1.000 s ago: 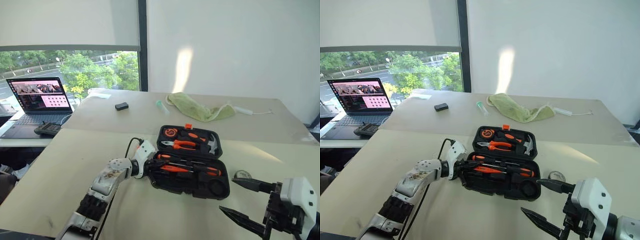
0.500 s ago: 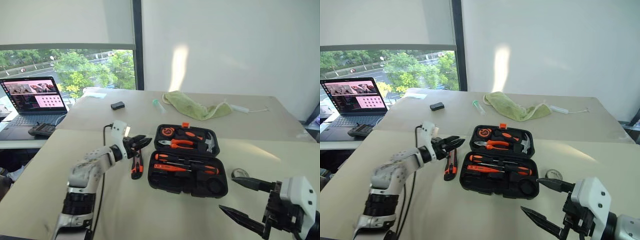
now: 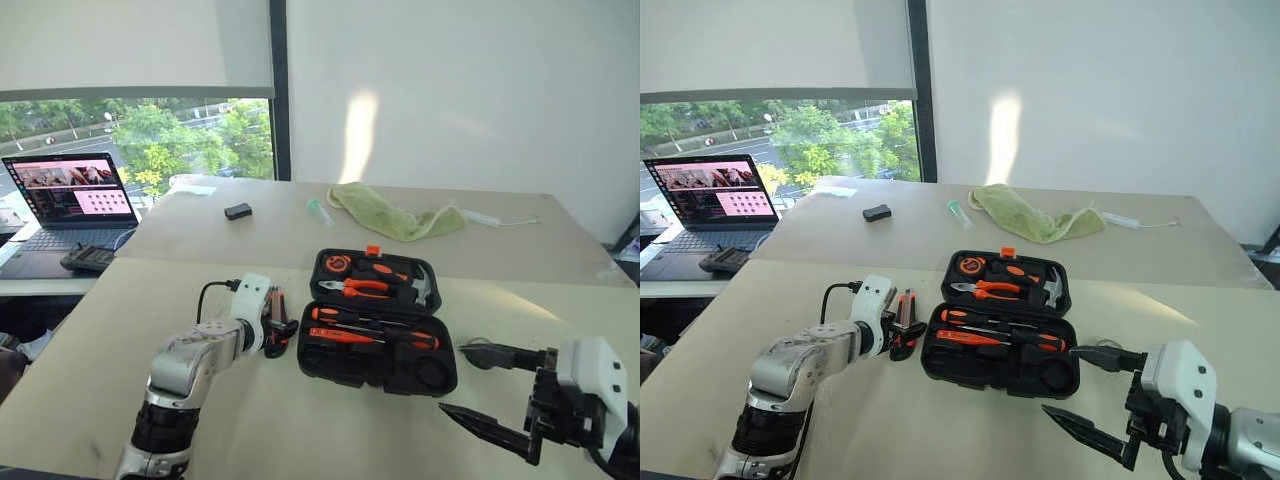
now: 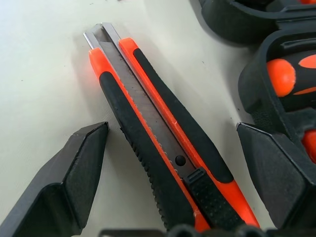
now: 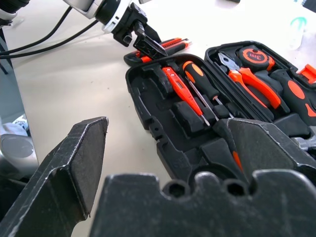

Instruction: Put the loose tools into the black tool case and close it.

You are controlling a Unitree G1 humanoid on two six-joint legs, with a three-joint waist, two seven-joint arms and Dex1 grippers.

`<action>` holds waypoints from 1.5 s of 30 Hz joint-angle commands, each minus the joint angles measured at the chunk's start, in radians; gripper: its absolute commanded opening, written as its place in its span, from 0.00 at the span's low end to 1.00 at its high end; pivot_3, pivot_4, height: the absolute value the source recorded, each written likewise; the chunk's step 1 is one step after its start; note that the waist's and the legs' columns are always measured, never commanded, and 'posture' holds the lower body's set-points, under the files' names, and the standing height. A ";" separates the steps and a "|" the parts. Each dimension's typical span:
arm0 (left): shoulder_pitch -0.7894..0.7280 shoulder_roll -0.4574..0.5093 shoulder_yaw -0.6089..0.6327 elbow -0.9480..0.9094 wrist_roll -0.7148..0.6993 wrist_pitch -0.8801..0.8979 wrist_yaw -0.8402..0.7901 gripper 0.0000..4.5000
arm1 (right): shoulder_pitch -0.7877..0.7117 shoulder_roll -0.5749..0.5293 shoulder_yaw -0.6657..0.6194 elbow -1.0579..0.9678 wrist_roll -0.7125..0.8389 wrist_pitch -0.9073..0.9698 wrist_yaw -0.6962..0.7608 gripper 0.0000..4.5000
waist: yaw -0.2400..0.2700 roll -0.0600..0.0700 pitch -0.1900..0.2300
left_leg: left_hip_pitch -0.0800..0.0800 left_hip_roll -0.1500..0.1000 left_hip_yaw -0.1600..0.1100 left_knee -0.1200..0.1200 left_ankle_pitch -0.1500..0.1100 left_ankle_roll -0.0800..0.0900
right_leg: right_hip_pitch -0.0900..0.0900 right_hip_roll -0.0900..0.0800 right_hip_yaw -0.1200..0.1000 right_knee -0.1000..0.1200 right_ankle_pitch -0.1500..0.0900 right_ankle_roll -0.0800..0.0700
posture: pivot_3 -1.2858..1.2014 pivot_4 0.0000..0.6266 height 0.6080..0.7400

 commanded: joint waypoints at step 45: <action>-0.314 0.200 -0.286 0.413 -0.073 -0.737 -1.236 0.91 | 0.223 0.134 -0.203 -0.088 0.002 -0.044 0.010 1.00 | -0.002 0.001 0.002 | -0.004 0.001 0.002 0.001 -0.001 0.002 | -0.004 0.008 0.002 -0.001 0.000 0.000 | 0.52 0.24 1.00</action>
